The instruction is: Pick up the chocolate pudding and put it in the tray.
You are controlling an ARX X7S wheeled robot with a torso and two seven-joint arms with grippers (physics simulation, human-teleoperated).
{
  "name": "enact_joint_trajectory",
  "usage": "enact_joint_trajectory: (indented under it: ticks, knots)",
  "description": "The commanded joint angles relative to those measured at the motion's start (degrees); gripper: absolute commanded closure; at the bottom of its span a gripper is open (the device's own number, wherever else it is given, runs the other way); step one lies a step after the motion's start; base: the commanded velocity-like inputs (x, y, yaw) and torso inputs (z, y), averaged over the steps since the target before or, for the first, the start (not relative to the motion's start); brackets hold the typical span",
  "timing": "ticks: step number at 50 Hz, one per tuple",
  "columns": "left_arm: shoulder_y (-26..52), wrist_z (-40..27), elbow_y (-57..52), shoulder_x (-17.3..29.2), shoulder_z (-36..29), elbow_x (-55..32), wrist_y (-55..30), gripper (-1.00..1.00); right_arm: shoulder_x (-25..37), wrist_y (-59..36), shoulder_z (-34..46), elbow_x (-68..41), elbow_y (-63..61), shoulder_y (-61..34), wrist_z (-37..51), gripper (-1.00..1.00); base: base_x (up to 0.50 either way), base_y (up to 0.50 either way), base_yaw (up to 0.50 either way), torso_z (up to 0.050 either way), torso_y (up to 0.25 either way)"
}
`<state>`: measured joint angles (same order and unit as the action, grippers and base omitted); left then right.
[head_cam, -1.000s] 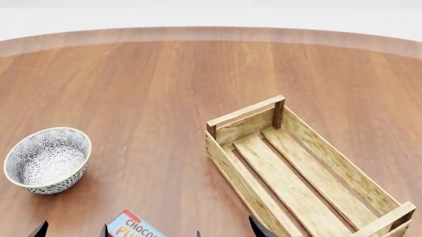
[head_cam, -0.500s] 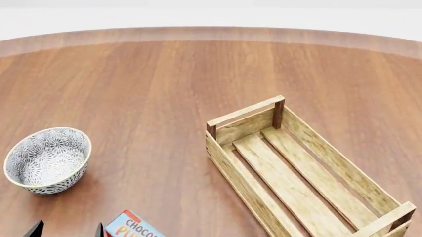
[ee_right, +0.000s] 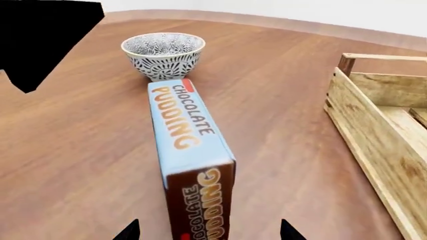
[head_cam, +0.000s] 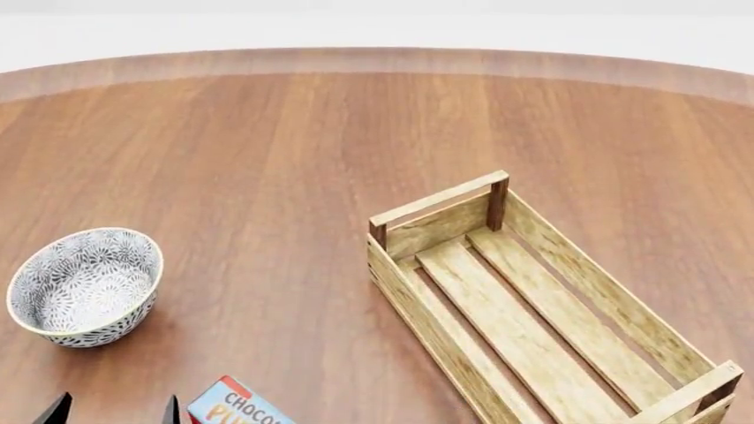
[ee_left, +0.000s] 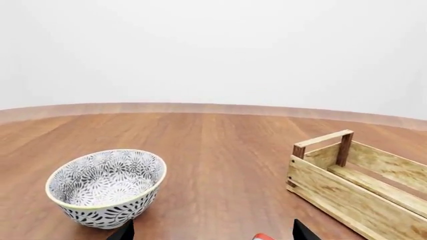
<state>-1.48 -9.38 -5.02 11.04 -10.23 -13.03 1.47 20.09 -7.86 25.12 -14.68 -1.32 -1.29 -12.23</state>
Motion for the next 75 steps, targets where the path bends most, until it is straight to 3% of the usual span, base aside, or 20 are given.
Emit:
enact_joint_trajectory:
  ticks: [1, 75]
  knots:
    - [0.13, -0.41, 0.01, 0.24, -0.38, -0.21, -0.09, -1.00, -0.42, -2.13, 0.75, 0.88, 3.13, -2.41, 0.30, -1.00, 0.00, 0.00, 0.00, 0.000, 0.000]
    - [0.56, -2.49, 0.45, 1.75, -3.25, -0.66, 0.61, -1.00, -5.45, -6.72, 5.21, 0.19, 9.93, -11.49, -0.68, -1.00, 0.00, 0.00, 0.00, 0.000, 0.000]
